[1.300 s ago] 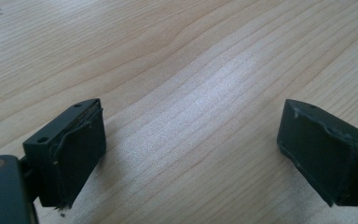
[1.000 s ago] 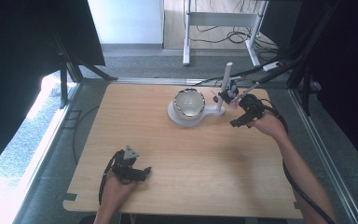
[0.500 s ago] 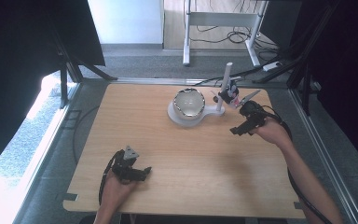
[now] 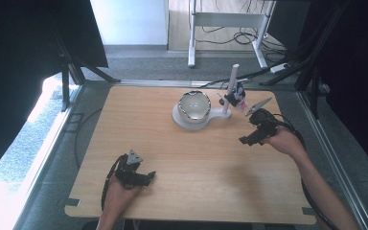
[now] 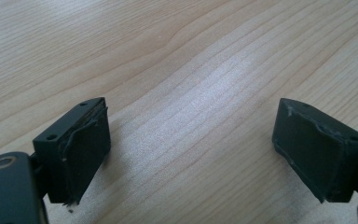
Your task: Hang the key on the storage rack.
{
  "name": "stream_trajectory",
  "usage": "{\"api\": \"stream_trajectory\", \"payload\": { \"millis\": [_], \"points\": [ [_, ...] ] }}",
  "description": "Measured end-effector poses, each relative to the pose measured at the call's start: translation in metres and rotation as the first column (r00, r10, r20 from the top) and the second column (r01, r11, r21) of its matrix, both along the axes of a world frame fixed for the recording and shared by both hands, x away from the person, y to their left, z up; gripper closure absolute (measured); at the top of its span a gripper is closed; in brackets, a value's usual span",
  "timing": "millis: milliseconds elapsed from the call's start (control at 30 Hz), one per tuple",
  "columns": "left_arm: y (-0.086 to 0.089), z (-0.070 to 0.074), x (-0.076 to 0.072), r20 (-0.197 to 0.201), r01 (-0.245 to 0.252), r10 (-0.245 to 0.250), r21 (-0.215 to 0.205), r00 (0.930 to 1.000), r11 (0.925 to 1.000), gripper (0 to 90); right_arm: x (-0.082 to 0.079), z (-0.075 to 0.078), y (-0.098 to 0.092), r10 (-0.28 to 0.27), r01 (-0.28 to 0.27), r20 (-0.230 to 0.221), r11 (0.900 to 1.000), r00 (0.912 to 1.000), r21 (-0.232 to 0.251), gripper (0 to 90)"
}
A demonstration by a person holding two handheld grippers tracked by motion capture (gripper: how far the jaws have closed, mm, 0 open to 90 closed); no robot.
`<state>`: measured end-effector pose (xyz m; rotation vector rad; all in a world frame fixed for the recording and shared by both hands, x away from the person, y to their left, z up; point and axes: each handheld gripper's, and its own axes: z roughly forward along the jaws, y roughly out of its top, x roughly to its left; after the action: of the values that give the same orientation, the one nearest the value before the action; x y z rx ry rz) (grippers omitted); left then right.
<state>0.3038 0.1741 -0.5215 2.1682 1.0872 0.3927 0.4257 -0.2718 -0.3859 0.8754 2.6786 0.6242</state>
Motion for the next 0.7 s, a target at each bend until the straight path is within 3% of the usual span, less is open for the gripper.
{"api": "stream_trajectory", "payload": {
  "millis": [400, 700],
  "points": [
    [-0.001, 0.0, 0.0, -0.001, -0.007, 0.007, -0.004, 1.0, 1.0, 11.2, -0.024, 0.01, -0.011, 0.012, -0.013, 0.014, 1.0, 0.9998, 0.019, 4.7],
    [0.0, 0.0, 0.0, 0.0, -0.004, 0.004, -0.002, 1.0, 1.0, 11.2, -0.046, 0.008, -0.018, 0.024, -0.025, 0.033, 0.999, 0.9992, 0.034, 4.7]
  ]
}}
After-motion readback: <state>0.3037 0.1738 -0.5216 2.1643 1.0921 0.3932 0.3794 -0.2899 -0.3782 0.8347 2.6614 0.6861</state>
